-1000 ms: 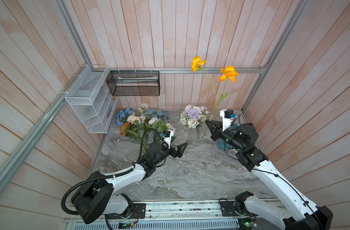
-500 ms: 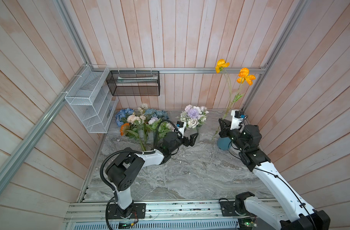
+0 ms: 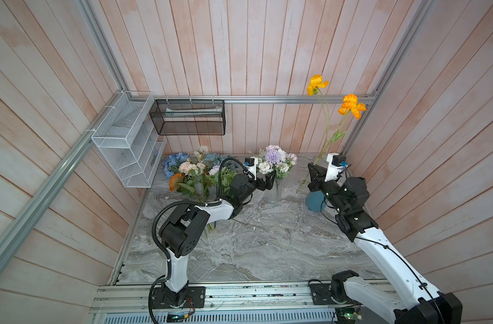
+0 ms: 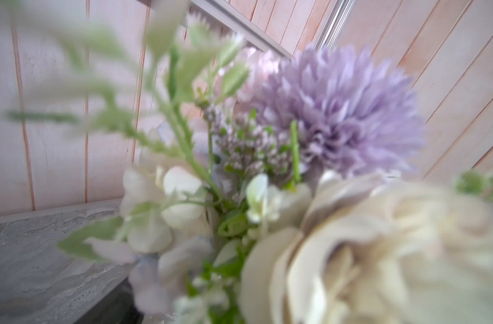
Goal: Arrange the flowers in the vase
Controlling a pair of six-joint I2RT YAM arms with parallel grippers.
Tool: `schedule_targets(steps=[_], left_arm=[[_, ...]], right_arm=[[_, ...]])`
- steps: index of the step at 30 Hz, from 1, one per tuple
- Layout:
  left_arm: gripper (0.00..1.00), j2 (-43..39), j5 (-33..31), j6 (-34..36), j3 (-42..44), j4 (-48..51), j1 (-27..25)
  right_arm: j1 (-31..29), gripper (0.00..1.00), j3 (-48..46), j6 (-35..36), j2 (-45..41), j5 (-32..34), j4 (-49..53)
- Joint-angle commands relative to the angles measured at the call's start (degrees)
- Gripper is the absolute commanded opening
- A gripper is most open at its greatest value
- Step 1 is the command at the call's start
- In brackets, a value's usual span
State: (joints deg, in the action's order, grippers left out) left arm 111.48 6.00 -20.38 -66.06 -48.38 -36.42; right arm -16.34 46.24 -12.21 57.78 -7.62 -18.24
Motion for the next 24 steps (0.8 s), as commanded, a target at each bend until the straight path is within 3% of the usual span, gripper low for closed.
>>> schedule_targets(steps=[1,7,15,24], left_arm=[[1.00,0.8,1.2,0.6,-2.2,-2.4,0.4],[1.00,1.5,1.5,1.0,-3.3,-2.3,0.8],[1.00,1.8,3.4,2.0,-5.7,-2.3,1.0],[1.00,2.0,4.1,2.6,-6.6,-1.9,1.0]], right_arm=[[0.3,0.00,1.1,-0.1,1.2,-1.4,-5.7],[0.3,0.00,2.0,-2.0,3.2,-3.8,-11.9],[0.3,0.00,1.6,-7.1,5.3,-11.9,-20.2],[0.3,0.00,0.4,-9.9,8.0,-11.8,-26.8]])
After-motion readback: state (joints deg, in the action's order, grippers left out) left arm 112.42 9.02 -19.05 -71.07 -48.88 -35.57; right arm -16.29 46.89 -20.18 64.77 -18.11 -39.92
